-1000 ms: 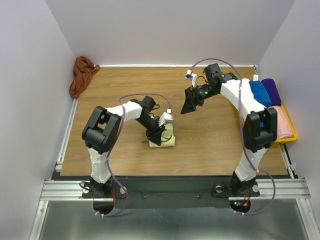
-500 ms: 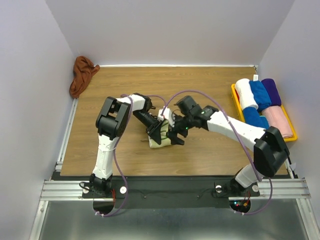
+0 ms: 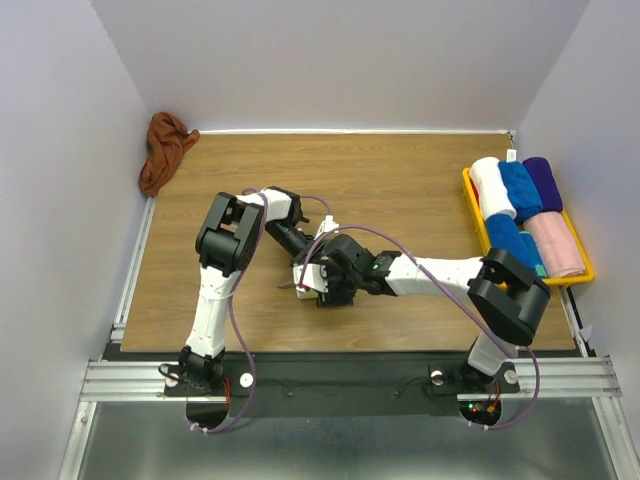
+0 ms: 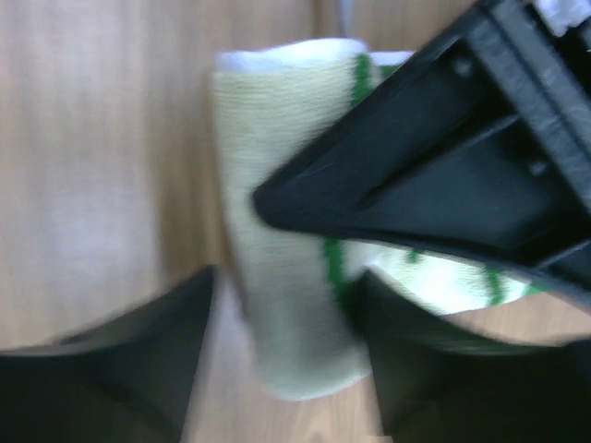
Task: Roll the towels
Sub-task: Roll the towel
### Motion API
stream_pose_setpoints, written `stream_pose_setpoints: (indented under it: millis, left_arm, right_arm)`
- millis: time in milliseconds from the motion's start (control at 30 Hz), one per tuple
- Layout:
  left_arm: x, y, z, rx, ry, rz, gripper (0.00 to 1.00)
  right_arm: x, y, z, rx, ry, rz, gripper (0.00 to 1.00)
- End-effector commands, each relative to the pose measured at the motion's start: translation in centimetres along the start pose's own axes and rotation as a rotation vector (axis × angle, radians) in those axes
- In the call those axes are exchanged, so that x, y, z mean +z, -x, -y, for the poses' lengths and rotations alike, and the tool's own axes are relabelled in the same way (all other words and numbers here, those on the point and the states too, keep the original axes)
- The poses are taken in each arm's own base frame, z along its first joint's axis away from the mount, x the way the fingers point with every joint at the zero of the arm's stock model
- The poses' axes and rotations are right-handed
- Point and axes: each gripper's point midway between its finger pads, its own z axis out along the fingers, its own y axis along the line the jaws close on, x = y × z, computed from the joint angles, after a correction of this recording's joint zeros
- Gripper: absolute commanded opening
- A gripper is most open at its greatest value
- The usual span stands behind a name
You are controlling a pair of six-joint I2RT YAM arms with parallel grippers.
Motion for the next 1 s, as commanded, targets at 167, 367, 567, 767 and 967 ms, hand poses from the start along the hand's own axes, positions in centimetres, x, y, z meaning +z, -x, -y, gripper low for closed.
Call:
stream_pose_setpoints:
  millis: [167, 367, 567, 767, 967]
  left_arm:
    - [-3.0, -0.2, -5.5, 0.203, 0.233, -0.124, 0.51]
    - [-5.5, 1.2, -3.7, 0.301, 0.314, -0.113, 0.57]
    - [-9.1, 2.1, -2.1, 0.405, 0.424, -0.024, 0.61]
    - [-15.3, 3.7, -1.4, 0.494, 0.646, 0.190, 0.66]
    - [-16.7, 2.6, 1.3, 0.630, 0.866, 0.270, 0.71]
  right_arm:
    - [1.8, -1.8, -1.4, 0.022, 0.025, -0.018, 0.22]
    - [0.3, -2.2, -3.4, 0.142, 0.119, -0.035, 0.01]
    - [-1.6, -2.9, -4.7, 0.362, 0.276, -0.054, 0.01]
    - [-2.8, -2.1, -5.4, 0.545, 0.431, -0.010, 0.01]
    - [-2.9, -1.2, -4.8, 0.734, 0.604, 0.046, 0.01]
